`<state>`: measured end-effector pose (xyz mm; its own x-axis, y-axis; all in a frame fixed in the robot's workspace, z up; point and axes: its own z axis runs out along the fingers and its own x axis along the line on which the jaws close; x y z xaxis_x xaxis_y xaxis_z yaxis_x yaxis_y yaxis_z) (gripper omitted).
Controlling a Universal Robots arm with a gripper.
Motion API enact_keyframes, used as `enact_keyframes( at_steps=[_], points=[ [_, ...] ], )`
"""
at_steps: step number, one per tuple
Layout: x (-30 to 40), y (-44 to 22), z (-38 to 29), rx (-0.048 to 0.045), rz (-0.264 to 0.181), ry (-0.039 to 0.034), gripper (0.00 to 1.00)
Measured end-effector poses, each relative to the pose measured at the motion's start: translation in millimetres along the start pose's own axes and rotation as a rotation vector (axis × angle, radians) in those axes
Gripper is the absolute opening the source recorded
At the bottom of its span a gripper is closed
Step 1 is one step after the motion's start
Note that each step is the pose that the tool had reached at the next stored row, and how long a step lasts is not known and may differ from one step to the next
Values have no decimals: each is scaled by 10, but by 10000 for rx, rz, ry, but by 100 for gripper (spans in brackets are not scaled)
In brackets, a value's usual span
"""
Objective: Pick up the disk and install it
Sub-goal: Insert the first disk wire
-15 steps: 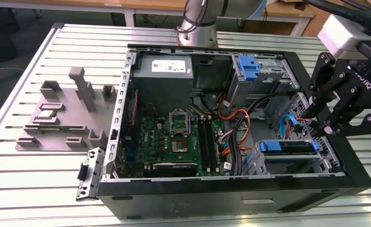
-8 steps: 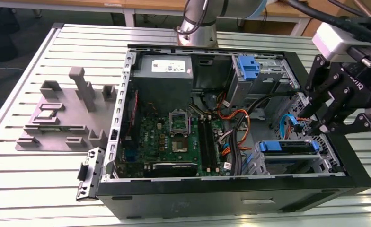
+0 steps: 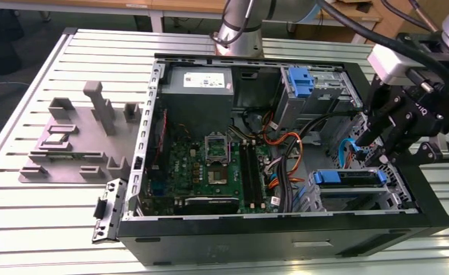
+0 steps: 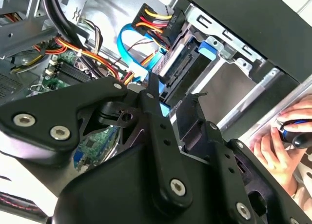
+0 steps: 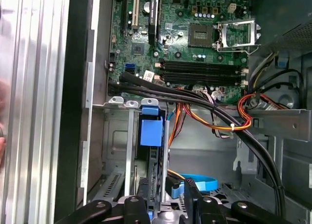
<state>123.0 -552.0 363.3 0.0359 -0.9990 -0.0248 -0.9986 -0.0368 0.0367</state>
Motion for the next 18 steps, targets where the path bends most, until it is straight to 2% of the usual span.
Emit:
enact_keyframes(
  at_steps=[5,18],
  points=[
    [-4,-3,79,-3,0,0,42],
    [-4,-3,87,-4,0,0,42]
  ],
)
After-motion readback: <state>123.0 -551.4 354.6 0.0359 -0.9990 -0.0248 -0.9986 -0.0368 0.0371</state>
